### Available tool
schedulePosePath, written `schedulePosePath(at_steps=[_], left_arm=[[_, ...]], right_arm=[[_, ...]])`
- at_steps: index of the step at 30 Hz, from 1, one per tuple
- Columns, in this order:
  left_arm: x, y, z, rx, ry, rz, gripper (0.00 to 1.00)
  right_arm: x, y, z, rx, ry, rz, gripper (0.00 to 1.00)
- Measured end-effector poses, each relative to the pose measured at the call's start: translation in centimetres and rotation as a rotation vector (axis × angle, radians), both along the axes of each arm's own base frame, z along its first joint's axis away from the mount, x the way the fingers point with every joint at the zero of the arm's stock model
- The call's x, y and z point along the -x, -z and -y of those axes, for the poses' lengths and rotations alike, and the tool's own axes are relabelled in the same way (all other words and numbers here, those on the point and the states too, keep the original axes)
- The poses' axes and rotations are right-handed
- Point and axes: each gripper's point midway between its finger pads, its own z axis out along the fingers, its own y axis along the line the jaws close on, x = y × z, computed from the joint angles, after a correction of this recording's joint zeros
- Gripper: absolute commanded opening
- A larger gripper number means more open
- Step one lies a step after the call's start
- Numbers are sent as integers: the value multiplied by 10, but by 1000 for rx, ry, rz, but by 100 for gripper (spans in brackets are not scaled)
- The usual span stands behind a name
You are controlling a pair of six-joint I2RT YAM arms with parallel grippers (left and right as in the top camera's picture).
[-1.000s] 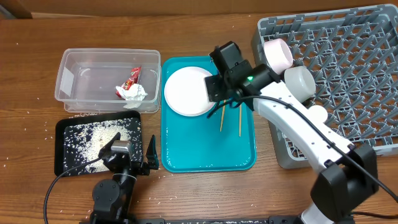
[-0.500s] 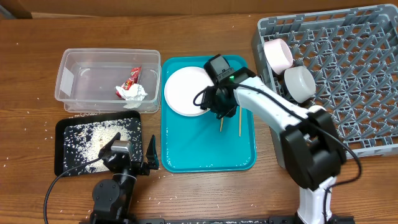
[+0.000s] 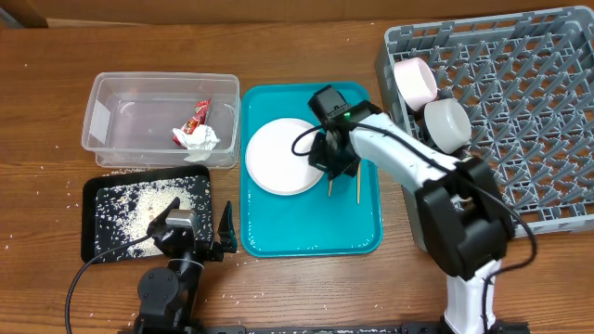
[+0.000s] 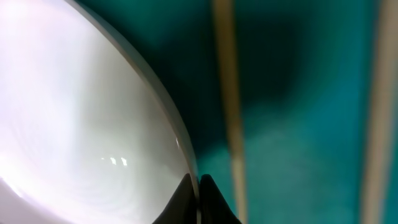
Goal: Sort waste into correct bins and load items into the dishwasher
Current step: 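Carry the white plate into the rack and stand it upright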
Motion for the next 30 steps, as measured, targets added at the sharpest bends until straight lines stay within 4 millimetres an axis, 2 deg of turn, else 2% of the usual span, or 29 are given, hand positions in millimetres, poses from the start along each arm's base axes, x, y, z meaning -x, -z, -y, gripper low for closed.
schedulePosePath(at_steps=[3,5,8,10,12,14,16,19,24,27,30], left_arm=[[0,0,0,0,0,0,100],[0,0,0,0,0,0,100],[0,0,0,0,0,0,100],[0,0,0,0,0,0,100],[0,0,0,0,0,0,100],[0,0,0,0,0,0,100],[0,0,0,0,0,0,100],[0,0,0,0,0,0,100],[0,0,0,0,0,0,100],[0,0,0,0,0,0,100],[0,0,0,0,0,0,100]], right_arm=[[-14,-35,25,83,-10,120,4],[-28,-73,48,151,-15,247,4],[-47,-144,91,297,0,472,4],[-53,-199,133,458,56,628,4],[-53,-245,171,618,129,739,4],[-48,-281,208,793,202,802,4],[-42,-302,239,952,255,808,4],[-36,-312,277,1123,291,742,4],[-32,-301,333,1239,332,594,4],[-30,-293,353,1264,349,537,4],[-35,-280,362,1276,341,495,4]])
